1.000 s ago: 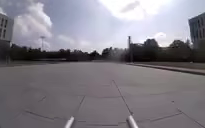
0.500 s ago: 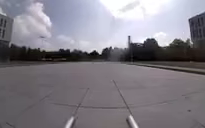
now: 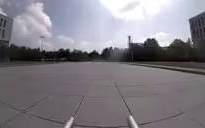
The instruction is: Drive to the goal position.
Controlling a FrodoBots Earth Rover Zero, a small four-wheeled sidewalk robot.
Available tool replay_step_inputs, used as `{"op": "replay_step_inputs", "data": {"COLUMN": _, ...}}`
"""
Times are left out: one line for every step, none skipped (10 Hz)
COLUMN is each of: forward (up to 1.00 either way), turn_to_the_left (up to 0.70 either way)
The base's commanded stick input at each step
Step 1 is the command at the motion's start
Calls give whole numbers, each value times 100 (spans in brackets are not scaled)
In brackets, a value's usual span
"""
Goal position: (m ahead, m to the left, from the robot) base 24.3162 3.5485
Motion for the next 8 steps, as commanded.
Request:
{"op": "replay_step_inputs", "data": {"forward": 70, "turn_to_the_left": 5}}
{"op": "replay_step_inputs", "data": {"forward": 70, "turn_to_the_left": 5}}
{"op": "replay_step_inputs", "data": {"forward": 70, "turn_to_the_left": 5}}
{"op": "replay_step_inputs", "data": {"forward": 70, "turn_to_the_left": 5}}
{"op": "replay_step_inputs", "data": {"forward": 70, "turn_to_the_left": 5}}
{"op": "replay_step_inputs", "data": {"forward": 70, "turn_to_the_left": 5}}
{"op": "replay_step_inputs", "data": {"forward": 70, "turn_to_the_left": 5}}
{"op": "replay_step_inputs", "data": {"forward": 70, "turn_to_the_left": 5}}
